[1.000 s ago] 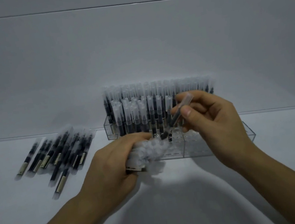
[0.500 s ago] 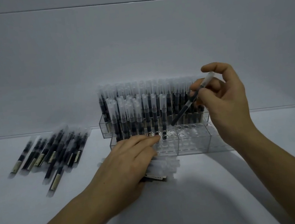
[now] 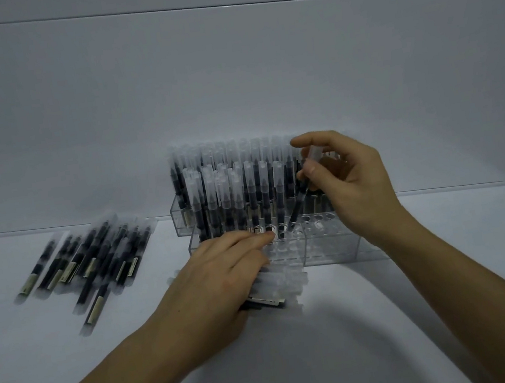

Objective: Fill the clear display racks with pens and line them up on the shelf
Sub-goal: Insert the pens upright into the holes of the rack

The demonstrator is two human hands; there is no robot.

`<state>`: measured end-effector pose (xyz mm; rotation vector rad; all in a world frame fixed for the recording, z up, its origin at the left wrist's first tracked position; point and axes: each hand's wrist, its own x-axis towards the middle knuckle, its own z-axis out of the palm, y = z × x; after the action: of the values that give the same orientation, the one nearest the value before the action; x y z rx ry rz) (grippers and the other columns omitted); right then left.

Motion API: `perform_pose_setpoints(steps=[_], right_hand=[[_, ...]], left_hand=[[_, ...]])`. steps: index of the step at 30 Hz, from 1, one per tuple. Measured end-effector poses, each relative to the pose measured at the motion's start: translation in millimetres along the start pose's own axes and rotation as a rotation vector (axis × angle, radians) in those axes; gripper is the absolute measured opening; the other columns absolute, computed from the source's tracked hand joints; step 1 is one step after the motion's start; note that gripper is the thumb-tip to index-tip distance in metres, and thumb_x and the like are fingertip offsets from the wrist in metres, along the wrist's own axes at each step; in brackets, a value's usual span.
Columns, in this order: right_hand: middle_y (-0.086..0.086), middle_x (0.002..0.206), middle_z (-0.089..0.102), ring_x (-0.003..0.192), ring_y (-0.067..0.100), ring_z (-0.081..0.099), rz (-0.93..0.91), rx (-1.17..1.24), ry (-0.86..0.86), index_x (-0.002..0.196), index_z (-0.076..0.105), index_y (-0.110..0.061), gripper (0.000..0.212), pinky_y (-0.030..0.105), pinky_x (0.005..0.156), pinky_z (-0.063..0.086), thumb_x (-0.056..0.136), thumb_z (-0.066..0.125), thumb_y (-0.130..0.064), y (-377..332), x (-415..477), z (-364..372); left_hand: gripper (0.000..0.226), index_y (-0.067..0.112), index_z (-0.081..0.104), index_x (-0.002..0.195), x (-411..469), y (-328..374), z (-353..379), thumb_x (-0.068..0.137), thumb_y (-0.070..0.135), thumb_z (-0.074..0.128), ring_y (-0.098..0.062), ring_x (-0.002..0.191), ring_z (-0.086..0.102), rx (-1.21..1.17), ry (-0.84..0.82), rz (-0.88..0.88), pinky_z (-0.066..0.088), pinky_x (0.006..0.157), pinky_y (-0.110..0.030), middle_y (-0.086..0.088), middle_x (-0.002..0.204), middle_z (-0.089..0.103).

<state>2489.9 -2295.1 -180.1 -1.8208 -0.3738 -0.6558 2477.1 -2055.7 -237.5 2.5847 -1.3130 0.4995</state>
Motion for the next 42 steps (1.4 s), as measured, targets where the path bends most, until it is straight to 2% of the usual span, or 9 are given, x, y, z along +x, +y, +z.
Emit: perform_pose_setpoints(steps=[3,17,22,24,26,29,33,36,42], right_hand=[[0.011,0.104,0.064,0.090,0.019,0.075,0.008,-0.009,0.032,0.123,0.066,-0.019,0.034,0.039,0.082,0.062,0.098,0.061,0.003,1.5,-0.3,2.6],[-0.004,0.097,0.067,0.086,0.011,0.069,-0.205,-0.324,0.022,0.116,0.070,-0.018,0.031,0.026,0.079,0.061,0.088,0.080,-0.012,8.8,-5.2,10.2],[-0.007,0.105,0.063,0.089,0.010,0.068,-0.196,-0.342,0.056,0.119,0.066,-0.020,0.032,0.029,0.078,0.060,0.090,0.077,-0.012,9.7,-9.4,8.9],[-0.005,0.116,0.058,0.093,0.006,0.064,-0.245,-0.397,0.123,0.124,0.063,-0.018,0.035,0.022,0.081,0.055,0.092,0.075,-0.013,6.6,-13.4,8.0],[-0.003,0.113,0.058,0.089,0.006,0.060,-0.289,-0.423,0.168,0.121,0.063,-0.015,0.031,0.014,0.077,0.047,0.093,0.074,-0.013,0.6,-18.7,7.5],[-0.004,0.096,0.064,0.082,0.013,0.061,-0.259,-0.312,0.093,0.110,0.066,-0.016,0.018,0.018,0.068,0.047,0.093,0.072,-0.016,-10.5,-29.5,13.5],[-0.007,0.088,0.068,0.082,0.019,0.065,-0.085,-0.035,-0.082,0.110,0.071,-0.022,0.021,0.032,0.067,0.055,0.090,0.073,-0.030,-25.0,-40.1,28.8],[-0.006,0.087,0.071,0.079,0.019,0.066,-0.040,0.025,-0.129,0.110,0.072,-0.023,0.028,0.039,0.067,0.056,0.084,0.074,-0.033,-29.6,-42.5,37.1],[-0.002,0.086,0.075,0.081,0.015,0.072,0.032,0.206,-0.123,0.105,0.071,-0.016,0.026,0.021,0.071,0.056,0.080,0.077,-0.020,-31.4,-44.0,42.6]], left_hand=[[0.070,0.023,0.053,0.118,0.3,-0.1,-0.7,0.059,0.016,0.090,-0.018,0.132,0.048,-0.013,-0.001,0.004,0.042,0.103,-0.033,0.003,0.147,0.052],[0.053,0.021,0.060,0.117,0.1,-1.0,-0.8,0.071,0.014,0.085,-0.015,0.130,0.050,-0.095,0.101,0.023,0.038,0.106,-0.029,0.005,0.143,0.055],[0.028,0.012,0.062,0.091,-0.6,2.6,-13.1,0.072,-0.004,0.076,-0.017,0.082,0.060,-0.355,0.344,-0.105,0.050,0.070,-0.030,0.005,0.093,0.061],[0.017,0.009,0.058,0.079,-1.0,3.4,-18.6,0.078,0.003,0.074,-0.021,0.071,0.057,-0.443,0.399,-0.151,0.048,0.062,-0.033,0.004,0.082,0.056],[0.024,0.016,0.057,0.073,-1.7,6.0,-24.6,0.084,0.019,0.079,-0.013,0.066,0.059,-0.562,0.441,-0.214,0.048,0.063,-0.018,0.009,0.075,0.057],[0.021,0.022,0.064,0.071,0.3,9.8,-34.1,0.075,0.028,0.083,0.001,0.050,0.059,-0.818,0.464,-0.349,0.047,0.053,-0.012,0.004,0.063,0.067],[0.029,-0.010,0.068,0.082,4.4,7.8,-35.3,0.064,0.008,0.082,-0.010,0.054,0.069,-1.053,0.521,-0.434,0.053,0.052,-0.016,-0.010,0.067,0.073],[0.027,-0.009,0.069,0.087,4.6,8.8,-36.3,0.067,0.004,0.081,-0.018,0.064,0.073,-1.080,0.501,-0.396,0.057,0.060,-0.021,-0.014,0.075,0.074],[0.017,0.004,0.072,0.090,1.9,11.1,-35.9,0.075,0.005,0.080,-0.022,0.068,0.074,-1.055,0.432,-0.354,0.057,0.064,-0.024,-0.009,0.074,0.074]])
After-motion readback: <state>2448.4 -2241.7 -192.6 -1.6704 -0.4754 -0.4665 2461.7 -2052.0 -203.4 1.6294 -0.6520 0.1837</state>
